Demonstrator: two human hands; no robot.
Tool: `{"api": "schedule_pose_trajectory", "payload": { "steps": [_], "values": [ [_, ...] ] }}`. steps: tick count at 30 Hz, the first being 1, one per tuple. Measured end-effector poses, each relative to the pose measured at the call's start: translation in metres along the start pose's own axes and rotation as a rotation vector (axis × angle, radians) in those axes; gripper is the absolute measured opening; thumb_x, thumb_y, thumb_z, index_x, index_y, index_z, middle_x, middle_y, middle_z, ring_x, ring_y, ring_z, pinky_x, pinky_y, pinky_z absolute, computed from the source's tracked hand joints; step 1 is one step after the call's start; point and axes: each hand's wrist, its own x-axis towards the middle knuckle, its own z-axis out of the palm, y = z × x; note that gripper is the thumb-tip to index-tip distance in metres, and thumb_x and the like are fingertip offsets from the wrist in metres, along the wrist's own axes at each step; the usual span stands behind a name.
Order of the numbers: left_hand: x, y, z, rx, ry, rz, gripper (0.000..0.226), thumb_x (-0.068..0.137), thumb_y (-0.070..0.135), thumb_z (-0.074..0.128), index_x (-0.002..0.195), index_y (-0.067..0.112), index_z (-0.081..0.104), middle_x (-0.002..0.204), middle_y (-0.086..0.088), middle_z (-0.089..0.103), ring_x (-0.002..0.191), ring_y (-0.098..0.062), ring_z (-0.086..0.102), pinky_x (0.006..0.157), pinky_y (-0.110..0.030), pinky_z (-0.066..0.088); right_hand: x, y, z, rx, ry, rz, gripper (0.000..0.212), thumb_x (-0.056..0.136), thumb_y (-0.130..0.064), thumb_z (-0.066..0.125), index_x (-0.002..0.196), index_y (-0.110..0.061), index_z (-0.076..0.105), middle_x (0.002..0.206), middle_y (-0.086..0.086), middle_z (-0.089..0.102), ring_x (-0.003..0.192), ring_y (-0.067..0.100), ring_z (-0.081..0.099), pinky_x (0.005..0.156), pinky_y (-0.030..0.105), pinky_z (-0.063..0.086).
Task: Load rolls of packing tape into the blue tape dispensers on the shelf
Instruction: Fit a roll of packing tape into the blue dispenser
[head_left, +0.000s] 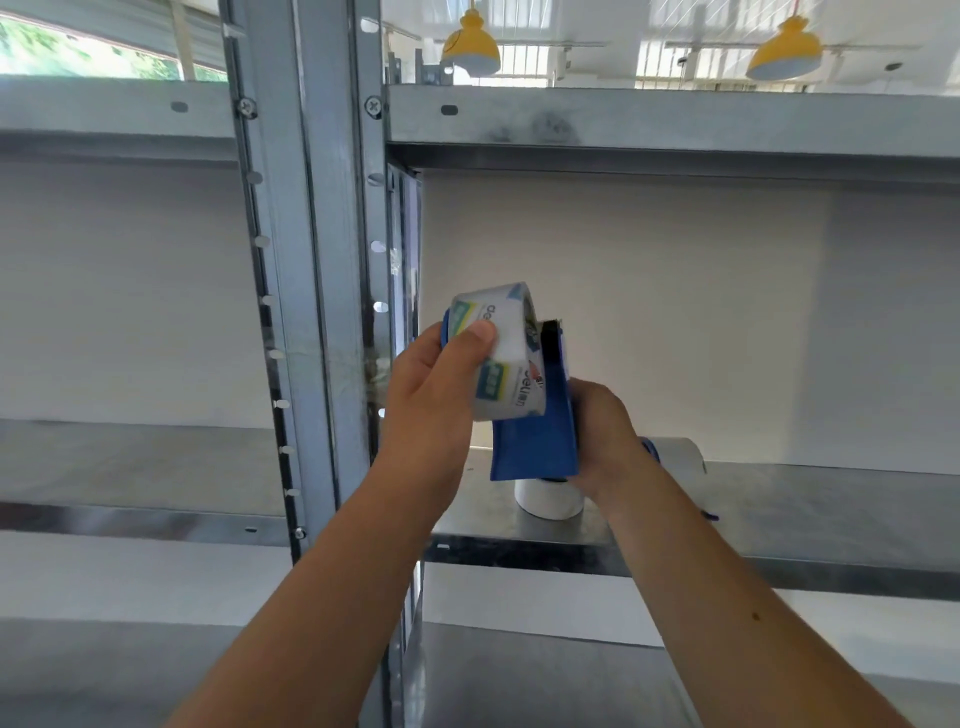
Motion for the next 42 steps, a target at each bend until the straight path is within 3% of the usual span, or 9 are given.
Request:
{"api": "schedule_pose_trajectory", "payload": {
  "steps": [4, 8, 15, 19, 22, 25, 29, 34, 42],
  "values": [
    [0.004, 0.0, 0.002, 0.03, 0.015, -0.001, 0.024, 0.103, 0.017, 0.052, 0.087, 0.022, 0.069, 0.069, 0.009, 0.076, 0.065, -0.003, 0.072, 0.072, -0.032, 0.061, -0.01, 0.018, -0.002, 0.319, -0.105, 0.02, 0.037, 0.104, -0.031, 0.05, 0.126, -0.006, 0.067, 0.115, 0.016, 0.076, 0.099, 0.032, 0.07, 0.089, 0.045, 0.054],
    [0.007, -0.004, -0.001, 0.076, 0.017, -0.013, 0.021, 0.104, 0.018, 0.052, 0.088, 0.018, 0.066, 0.061, 0.013, 0.073, 0.055, 0.002, 0.069, 0.053, -0.016, 0.056, -0.023, 0.035, 0.004, 0.395, -0.178, -0.013, 0.043, 0.1, -0.031, 0.056, 0.133, -0.005, 0.065, 0.125, 0.02, 0.073, 0.111, 0.032, 0.071, 0.1, 0.048, 0.055],
    [-0.004, -0.042, -0.019, 0.191, -0.004, -0.037, 0.021, 0.102, 0.008, 0.051, 0.096, 0.016, 0.069, 0.085, -0.003, 0.072, 0.074, -0.006, 0.071, 0.065, -0.021, 0.059, -0.032, 0.045, 0.026, 0.485, -0.165, 0.103, 0.032, 0.102, -0.015, 0.057, 0.126, 0.005, 0.066, 0.115, 0.025, 0.075, 0.093, 0.033, 0.078, 0.071, 0.041, 0.065],
    [-0.005, -0.058, -0.026, 0.322, 0.003, -0.067, 0.023, 0.1, 0.007, 0.052, 0.089, 0.018, 0.068, 0.085, -0.005, 0.07, 0.071, -0.004, 0.069, 0.062, -0.021, 0.058, -0.031, 0.055, 0.032, 0.524, -0.123, 0.223, 0.031, 0.106, -0.009, 0.047, 0.127, 0.008, 0.064, 0.109, 0.026, 0.073, 0.091, 0.035, 0.074, 0.063, 0.041, 0.066],
    [-0.003, -0.069, -0.028, 0.332, 0.061, -0.146, 0.022, 0.097, 0.01, 0.054, 0.084, 0.018, 0.069, 0.092, -0.015, 0.069, 0.076, -0.014, 0.07, 0.062, -0.025, 0.058, -0.029, 0.06, 0.033, 0.479, -0.086, 0.237, 0.034, 0.103, -0.007, 0.049, 0.13, 0.008, 0.063, 0.105, 0.025, 0.074, 0.09, 0.035, 0.073, 0.064, 0.041, 0.066],
    [0.001, -0.073, -0.029, 0.242, 0.113, -0.228, 0.023, 0.098, 0.008, 0.052, 0.088, 0.018, 0.071, 0.08, -0.003, 0.071, 0.064, -0.005, 0.071, 0.057, -0.022, 0.058, -0.029, 0.06, 0.034, 0.47, -0.091, 0.236, 0.031, 0.1, -0.008, 0.055, 0.126, 0.007, 0.065, 0.095, 0.022, 0.077, 0.087, 0.034, 0.074, 0.076, 0.044, 0.066],
    [0.011, -0.075, -0.029, 0.194, 0.182, -0.321, 0.017, 0.096, 0.012, 0.055, 0.087, 0.019, 0.068, 0.084, -0.006, 0.069, 0.066, -0.013, 0.069, 0.062, -0.028, 0.059, -0.029, 0.058, 0.038, 0.493, -0.116, 0.263, 0.034, 0.098, -0.012, 0.062, 0.128, 0.005, 0.065, 0.122, 0.026, 0.069, 0.114, 0.037, 0.067, 0.106, 0.048, 0.053],
    [0.02, -0.078, -0.02, 0.301, 0.271, -0.437, 0.023, 0.101, 0.017, 0.052, 0.078, 0.023, 0.05, 0.078, -0.002, 0.056, 0.065, -0.011, 0.055, 0.039, -0.013, 0.044, -0.025, 0.059, 0.038, 0.482, -0.084, 0.296, 0.037, 0.097, -0.016, 0.064, 0.129, 0.001, 0.067, 0.131, 0.025, 0.069, 0.121, 0.036, 0.066, 0.108, 0.05, 0.051],
    [0.048, -0.085, -0.017, 0.514, 0.2, -0.468, 0.019, 0.095, 0.024, 0.049, 0.077, 0.018, 0.053, 0.08, -0.006, 0.056, 0.071, -0.018, 0.053, 0.064, -0.031, 0.042, -0.027, 0.056, 0.029, 0.384, -0.099, 0.31, 0.037, 0.098, -0.021, 0.064, 0.127, 0.001, 0.068, 0.119, 0.024, 0.07, 0.124, 0.035, 0.064, 0.114, 0.046, 0.046]
  ]
}}
